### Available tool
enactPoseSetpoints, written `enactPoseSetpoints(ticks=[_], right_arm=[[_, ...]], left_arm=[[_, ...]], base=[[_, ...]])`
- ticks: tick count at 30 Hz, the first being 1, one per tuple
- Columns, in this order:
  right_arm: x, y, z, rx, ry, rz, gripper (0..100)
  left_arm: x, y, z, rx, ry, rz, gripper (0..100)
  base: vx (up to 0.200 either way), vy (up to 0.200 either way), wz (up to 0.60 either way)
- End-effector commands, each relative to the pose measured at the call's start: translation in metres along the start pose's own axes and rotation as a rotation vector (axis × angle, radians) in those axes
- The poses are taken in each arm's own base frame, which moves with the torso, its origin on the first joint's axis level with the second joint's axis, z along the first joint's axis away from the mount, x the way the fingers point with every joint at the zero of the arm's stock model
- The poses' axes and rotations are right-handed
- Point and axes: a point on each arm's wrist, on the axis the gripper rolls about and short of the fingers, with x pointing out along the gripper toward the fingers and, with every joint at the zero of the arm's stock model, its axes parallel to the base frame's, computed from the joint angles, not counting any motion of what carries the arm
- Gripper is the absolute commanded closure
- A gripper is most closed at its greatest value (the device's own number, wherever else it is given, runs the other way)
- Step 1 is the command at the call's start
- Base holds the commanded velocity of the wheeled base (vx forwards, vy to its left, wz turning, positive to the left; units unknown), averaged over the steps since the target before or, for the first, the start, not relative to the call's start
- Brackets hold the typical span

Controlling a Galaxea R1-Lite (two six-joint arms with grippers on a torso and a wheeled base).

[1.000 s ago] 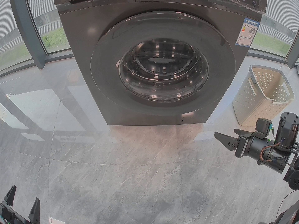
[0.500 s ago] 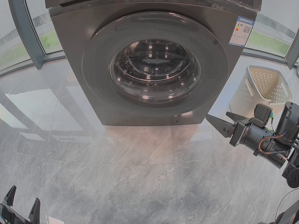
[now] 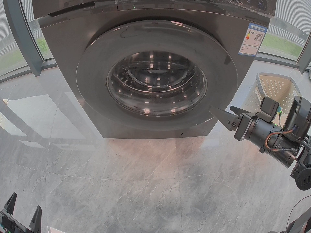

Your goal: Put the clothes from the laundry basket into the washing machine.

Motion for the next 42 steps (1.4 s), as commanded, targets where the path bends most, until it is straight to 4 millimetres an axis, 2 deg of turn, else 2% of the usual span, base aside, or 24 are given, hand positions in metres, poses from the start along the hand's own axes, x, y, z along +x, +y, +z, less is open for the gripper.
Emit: enactPoseSetpoints(ticks=[1,10,18,23,28,31,32,35,36,37,38,42], right_arm=[[0.003,0.001,0.006,0.000,-0.023,0.003,0],[0.004,0.002,0.014,-0.002,-0.054,0.006,0],[0.000,0.003,0.019,-0.002,-0.085,-0.025,0],[-0.009,0.006,0.019,-0.001,-0.096,-0.016,0],[-0.057,0.014,-0.014,-0.015,0.042,0.067,0],[-0.083,0.011,-0.030,-0.021,0.106,0.105,0],[-0.100,0.006,-0.036,-0.033,0.123,0.115,0],[-0.130,0.002,-0.038,-0.058,0.088,0.131,0],[-0.131,0.001,-0.038,-0.058,0.088,0.131,0],[-0.146,-0.004,-0.039,-0.069,0.064,0.107,0],[-0.148,-0.005,-0.040,-0.072,0.061,0.102,0],[-0.176,-0.019,-0.038,-0.133,0.011,-0.041,0]], left_arm=[[0.000,0.000,-0.005,0.000,0.003,0.000,0],[0.000,0.000,-0.005,0.000,0.002,0.002,0],[0.000,0.000,-0.005,-0.002,0.003,0.000,0],[0.000,0.000,-0.005,-0.002,0.002,0.000,0],[0.000,0.000,-0.005,-0.005,0.003,0.000,0],[0.000,0.000,-0.005,-0.008,0.003,0.000,0],[0.000,0.000,-0.005,-0.008,0.003,0.000,0],[0.000,0.000,-0.005,-0.008,0.003,-0.001,0],[0.000,0.000,-0.005,-0.008,0.003,0.000,0],[0.000,0.000,-0.005,-0.008,0.003,-0.001,0],[0.000,0.000,-0.005,-0.008,0.003,0.000,0],[0.000,0.000,-0.005,-0.008,0.003,-0.001,0]], base=[[0.200,0.000,0.00],[0.200,0.000,0.00],[0.000,0.000,0.00],[0.000,0.000,0.00],[0.000,0.000,0.00],[0.000,0.000,0.00],[0.000,0.000,0.00],[0.000,0.000,0.00],[0.000,0.000,0.00],[0.000,0.000,0.00],[0.000,0.000,0.00],[0.000,0.000,0.00]])
